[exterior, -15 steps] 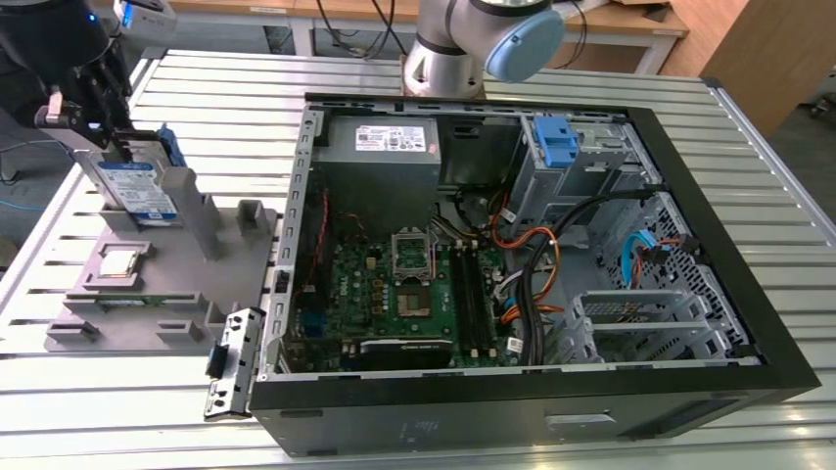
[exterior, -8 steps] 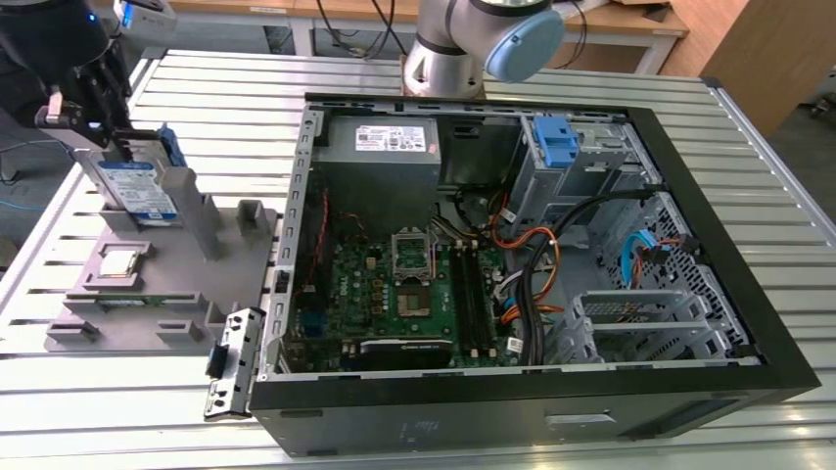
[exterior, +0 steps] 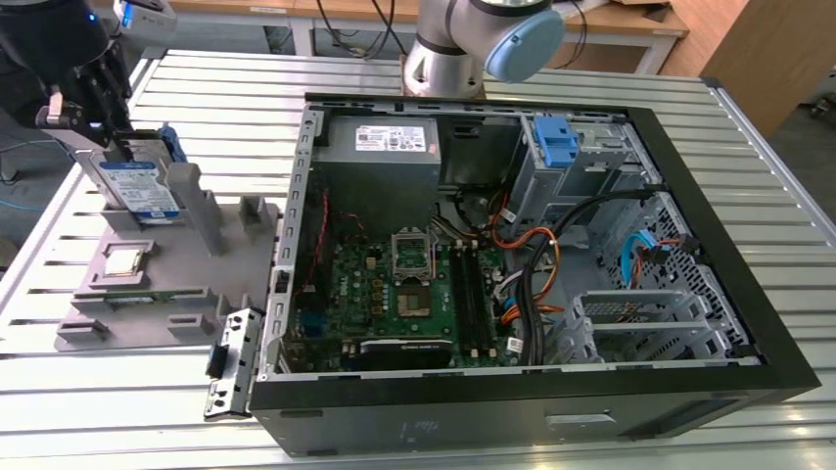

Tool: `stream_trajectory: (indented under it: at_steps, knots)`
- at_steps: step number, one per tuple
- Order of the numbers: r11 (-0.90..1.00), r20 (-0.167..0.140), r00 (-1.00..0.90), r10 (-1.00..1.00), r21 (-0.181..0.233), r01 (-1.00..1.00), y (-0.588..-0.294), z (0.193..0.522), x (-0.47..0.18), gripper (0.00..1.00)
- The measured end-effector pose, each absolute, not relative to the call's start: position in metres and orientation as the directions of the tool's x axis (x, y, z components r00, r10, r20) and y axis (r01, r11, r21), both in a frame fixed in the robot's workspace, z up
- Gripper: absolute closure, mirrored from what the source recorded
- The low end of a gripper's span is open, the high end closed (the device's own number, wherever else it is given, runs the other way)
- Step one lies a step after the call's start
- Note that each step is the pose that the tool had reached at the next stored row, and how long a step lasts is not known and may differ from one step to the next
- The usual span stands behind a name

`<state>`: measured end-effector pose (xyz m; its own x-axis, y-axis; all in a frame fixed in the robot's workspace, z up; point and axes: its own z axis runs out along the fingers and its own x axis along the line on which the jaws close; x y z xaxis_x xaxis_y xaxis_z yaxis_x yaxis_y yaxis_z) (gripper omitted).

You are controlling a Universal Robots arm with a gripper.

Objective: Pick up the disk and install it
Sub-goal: 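Pick up the disk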

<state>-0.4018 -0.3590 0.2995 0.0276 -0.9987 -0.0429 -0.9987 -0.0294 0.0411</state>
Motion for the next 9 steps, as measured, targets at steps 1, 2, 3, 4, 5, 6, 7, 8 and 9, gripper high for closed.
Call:
stream_trajectory:
  at_steps: [1, 2, 3, 4, 5, 6, 7, 8, 9]
  knots:
    - [-0.029, -0.043, 0.028, -0.999, 0.041, -0.999, -0.359, 0.2995, -0.4018, 0.65]
    - [-0.029, -0.043, 0.028, -0.999, 0.041, -0.999, -0.359, 0.2994, -0.4018, 0.65]
    - [-0.029, -0.043, 0.028, -0.999, 0.041, -0.999, -0.359, 0.2994, -0.4018, 0.65]
    - [-0.029, -0.043, 0.028, -0.999, 0.041, -0.999, -0.3591, 0.2995, -0.4018, 0.65]
    - [-0.029, -0.043, 0.028, -0.999, 0.041, -0.999, -0.3591, 0.2995, -0.4018, 0.65]
    - [-0.029, -0.043, 0.028, -0.999, 0.041, -0.999, -0.359, 0.2995, -0.4018, 0.65]
    - [-0.029, -0.043, 0.028, -0.999, 0.041, -0.999, -0.359, 0.2995, -0.4018, 0.65]
    - [-0.029, -0.043, 0.028, -0.999, 0.041, -0.999, -0.359, 0.2995, -0.4018, 0.65]
    - [-0.029, -0.043, 0.028, -0.999, 0.041, -0.999, -0.359, 0.2995, -0.4018, 0.65]
